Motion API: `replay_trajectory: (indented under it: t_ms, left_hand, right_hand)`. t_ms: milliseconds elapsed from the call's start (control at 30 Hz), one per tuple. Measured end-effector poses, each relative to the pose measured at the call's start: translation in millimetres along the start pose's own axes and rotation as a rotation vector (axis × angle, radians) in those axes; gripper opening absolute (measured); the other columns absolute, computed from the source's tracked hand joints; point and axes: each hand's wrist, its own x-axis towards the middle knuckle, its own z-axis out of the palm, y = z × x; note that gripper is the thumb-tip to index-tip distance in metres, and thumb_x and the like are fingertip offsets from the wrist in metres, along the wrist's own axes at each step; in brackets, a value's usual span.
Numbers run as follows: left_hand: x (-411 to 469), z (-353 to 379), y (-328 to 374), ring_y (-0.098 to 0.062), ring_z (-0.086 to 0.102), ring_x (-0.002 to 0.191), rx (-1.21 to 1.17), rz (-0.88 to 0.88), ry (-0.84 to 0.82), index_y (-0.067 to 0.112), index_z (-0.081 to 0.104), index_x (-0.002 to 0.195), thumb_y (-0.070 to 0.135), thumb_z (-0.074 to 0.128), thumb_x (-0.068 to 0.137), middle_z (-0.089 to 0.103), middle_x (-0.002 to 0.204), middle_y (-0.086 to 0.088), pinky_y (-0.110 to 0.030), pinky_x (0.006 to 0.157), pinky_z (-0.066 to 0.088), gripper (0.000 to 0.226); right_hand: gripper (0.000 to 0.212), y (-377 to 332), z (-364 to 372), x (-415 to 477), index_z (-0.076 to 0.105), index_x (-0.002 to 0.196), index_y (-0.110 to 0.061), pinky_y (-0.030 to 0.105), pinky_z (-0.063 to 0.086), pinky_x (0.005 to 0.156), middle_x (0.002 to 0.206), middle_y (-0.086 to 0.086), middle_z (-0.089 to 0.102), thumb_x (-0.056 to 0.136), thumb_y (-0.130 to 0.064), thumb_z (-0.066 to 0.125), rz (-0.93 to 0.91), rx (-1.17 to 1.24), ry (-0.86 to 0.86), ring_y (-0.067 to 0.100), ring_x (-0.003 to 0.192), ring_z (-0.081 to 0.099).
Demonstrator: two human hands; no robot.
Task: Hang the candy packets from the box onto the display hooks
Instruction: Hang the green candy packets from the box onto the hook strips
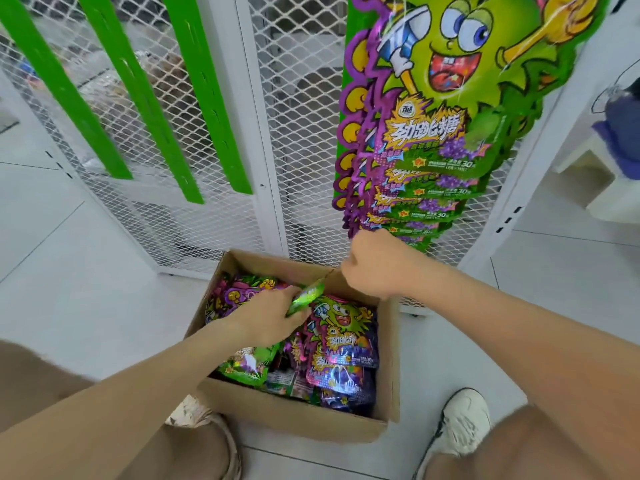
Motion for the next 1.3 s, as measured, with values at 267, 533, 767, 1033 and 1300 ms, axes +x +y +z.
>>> replay_trajectory:
  t_ms: [267, 533, 767, 1033, 1300]
  left_hand:
    - [-50.0, -43.2, 64.2, -0.005, 0.056, 0.064, -0.044, 0.383, 0.021, 0.032, 0.050, 0.089, 0.030, 0.048, 0.113, 0.054, 0.071, 0.015, -0.017, 0.060, 0.036, 0.024]
    - [-53.8, -44.7, 64.7, 0.000, 0.044, 0.146, -0.133, 0.391, -0.105, 0.041, 0.056, 0.148, 0.069, 0.080, 0.081, 0.043, 0.163, 0.016, -0.038, 0.122, 0.039, 0.077]
    - [-33.4, -53.3, 68.7, -0.023, 0.054, 0.137, -0.503, 0.042, 0.398, 0.031, 0.037, 0.157, 0.039, 0.064, 0.105, 0.045, 0.157, 0.000, -0.048, 0.121, 0.041, 0.059]
    - [-44.4, -108.7, 108.7, -0.010, 0.073, 0.085, -0.771, 0.178, 0.430, 0.017, 0.075, 0.104, 0.013, 0.067, 0.104, 0.077, 0.083, 0.008, -0.019, 0.080, 0.055, 0.010]
    - [-51.2, -154.6, 160.0, -0.023, 0.077, 0.090, -0.733, 0.209, 0.389, 0.015, 0.076, 0.100, 0.021, 0.075, 0.098, 0.082, 0.093, -0.007, -0.042, 0.094, 0.058, 0.006]
  right_hand:
    - [0.043, 6.0, 37.1, -38.6, 0.063, 0.118, 0.005, 0.041, 0.067, 0.077, 0.075, 0.023, 0.076, 0.108, -0.036, 0.052, 0.519, 1.357, -0.320, 0.033, 0.075, 0.079]
    - [0.018, 35.6, 36.3, -45.8, 0.070, 0.106, 0.002, 0.049, 0.065, 0.083, 0.097, 0.022, 0.077, 0.090, 0.005, 0.061, 0.373, 1.188, -0.092, 0.030, 0.083, 0.074]
    - [0.035, 49.4, 9.2, -55.9, 0.062, 0.123, 0.007, 0.055, 0.059, 0.097, 0.124, 0.033, 0.068, 0.089, 0.005, 0.054, 0.257, 1.176, -0.173, 0.041, 0.103, 0.073]
    - [0.027, 40.9, -12.5, -61.9, 0.075, 0.102, -0.016, 0.051, 0.063, 0.088, 0.094, 0.004, 0.080, 0.078, -0.028, 0.076, 0.070, 0.877, 0.399, 0.027, 0.093, 0.077]
    - [0.035, 26.8, -45.1, -67.0, 0.070, 0.133, -0.016, 0.045, 0.054, 0.090, 0.118, 0.001, 0.070, 0.100, -0.009, 0.069, -0.615, 0.073, 1.040, 0.023, 0.108, 0.067]
